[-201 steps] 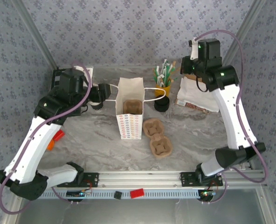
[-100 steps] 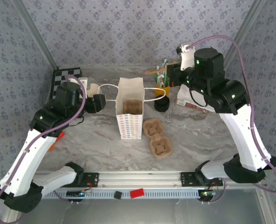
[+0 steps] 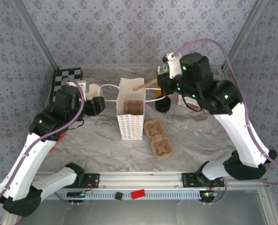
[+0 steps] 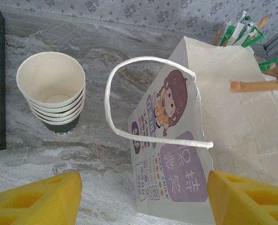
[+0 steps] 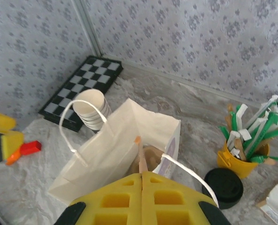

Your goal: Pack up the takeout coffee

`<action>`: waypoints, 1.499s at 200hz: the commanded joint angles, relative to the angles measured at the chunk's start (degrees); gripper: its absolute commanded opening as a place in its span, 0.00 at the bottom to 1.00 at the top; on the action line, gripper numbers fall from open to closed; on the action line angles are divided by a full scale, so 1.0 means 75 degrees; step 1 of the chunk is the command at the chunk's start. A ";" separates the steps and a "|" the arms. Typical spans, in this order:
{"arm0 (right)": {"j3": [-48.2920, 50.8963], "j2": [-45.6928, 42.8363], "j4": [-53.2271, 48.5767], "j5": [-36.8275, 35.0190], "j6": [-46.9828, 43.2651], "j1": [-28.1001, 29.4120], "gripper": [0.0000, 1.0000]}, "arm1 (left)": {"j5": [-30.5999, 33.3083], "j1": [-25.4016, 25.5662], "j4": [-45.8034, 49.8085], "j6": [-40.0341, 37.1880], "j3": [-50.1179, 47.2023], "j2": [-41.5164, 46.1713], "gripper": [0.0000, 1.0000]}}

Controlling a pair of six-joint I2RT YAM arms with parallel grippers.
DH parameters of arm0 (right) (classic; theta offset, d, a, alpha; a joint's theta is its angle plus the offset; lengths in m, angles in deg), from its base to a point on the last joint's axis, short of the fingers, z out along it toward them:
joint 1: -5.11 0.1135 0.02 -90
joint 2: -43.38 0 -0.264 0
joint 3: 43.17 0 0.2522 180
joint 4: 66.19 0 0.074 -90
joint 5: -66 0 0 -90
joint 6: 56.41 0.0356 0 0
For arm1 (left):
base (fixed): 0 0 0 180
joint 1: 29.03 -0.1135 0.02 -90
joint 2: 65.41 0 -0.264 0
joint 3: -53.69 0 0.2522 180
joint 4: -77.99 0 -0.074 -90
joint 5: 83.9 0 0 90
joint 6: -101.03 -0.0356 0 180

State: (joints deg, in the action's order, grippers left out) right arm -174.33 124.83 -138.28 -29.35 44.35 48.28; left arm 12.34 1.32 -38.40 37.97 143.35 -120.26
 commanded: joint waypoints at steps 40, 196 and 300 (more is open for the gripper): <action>-0.1790 0.2288 -0.0887 -0.0193 -0.0344 0.0016 0.09 | -0.0393 -0.0039 -0.0433 0.0041 0.0040 -0.0191 0.71; 0.4074 -0.1081 0.1153 0.1432 0.2777 -0.4257 0.68 | -0.1274 -0.0010 -0.0557 -0.0523 0.1014 -0.1233 0.74; 0.6364 -0.0681 0.1739 0.1858 0.2668 -0.8053 0.75 | -0.1828 0.0050 -0.0375 -0.0899 0.1974 -0.2370 0.74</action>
State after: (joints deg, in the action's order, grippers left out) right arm -128.37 117.93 -128.14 -18.20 65.29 -7.56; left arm 0.50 1.34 -40.89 32.79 156.09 -136.96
